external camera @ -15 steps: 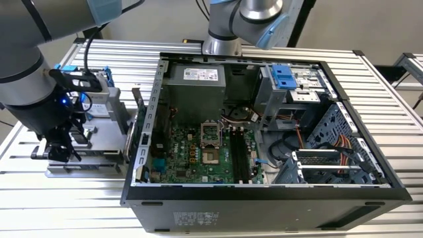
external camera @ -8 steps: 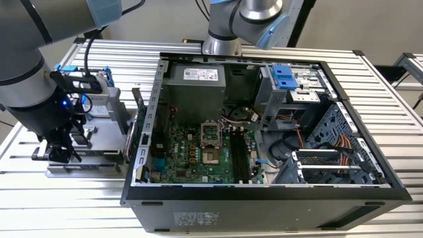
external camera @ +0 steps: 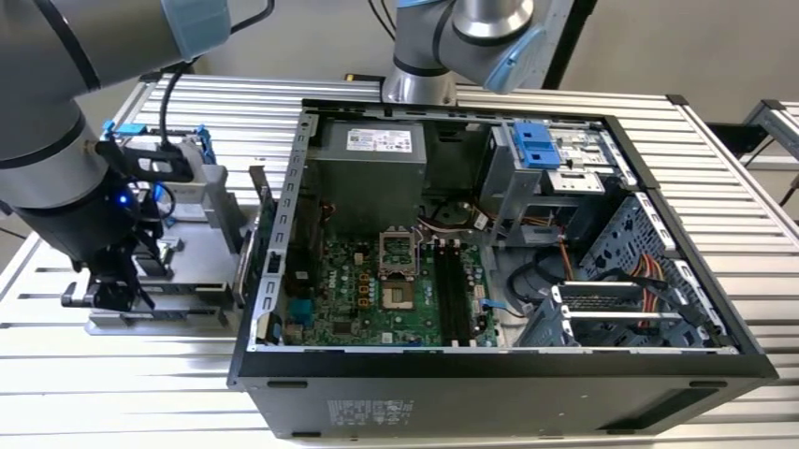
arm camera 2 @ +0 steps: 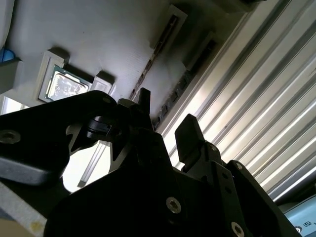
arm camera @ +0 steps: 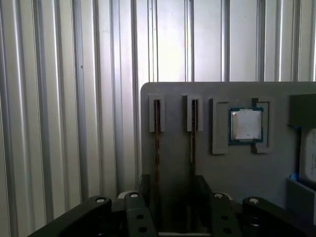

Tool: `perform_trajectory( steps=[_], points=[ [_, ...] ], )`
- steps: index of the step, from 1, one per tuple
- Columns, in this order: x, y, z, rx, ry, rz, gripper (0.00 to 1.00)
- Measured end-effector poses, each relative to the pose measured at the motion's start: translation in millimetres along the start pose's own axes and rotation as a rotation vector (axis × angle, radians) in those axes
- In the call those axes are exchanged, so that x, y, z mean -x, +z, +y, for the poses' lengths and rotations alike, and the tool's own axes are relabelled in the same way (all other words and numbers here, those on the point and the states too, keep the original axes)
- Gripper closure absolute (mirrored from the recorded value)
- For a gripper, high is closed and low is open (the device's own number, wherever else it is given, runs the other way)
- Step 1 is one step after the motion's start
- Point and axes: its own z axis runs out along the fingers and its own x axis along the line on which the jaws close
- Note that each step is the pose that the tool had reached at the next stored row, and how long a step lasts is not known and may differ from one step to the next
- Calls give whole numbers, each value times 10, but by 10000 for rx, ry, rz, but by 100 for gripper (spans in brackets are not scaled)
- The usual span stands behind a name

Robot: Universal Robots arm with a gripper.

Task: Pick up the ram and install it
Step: 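Pick up the ram and move it above insertion slot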

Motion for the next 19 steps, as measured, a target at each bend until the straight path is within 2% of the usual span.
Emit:
perform_trajectory(
  steps=[19],
  points=[
    [-59, 126, 0, 0, 0, 0, 0]
  ],
)
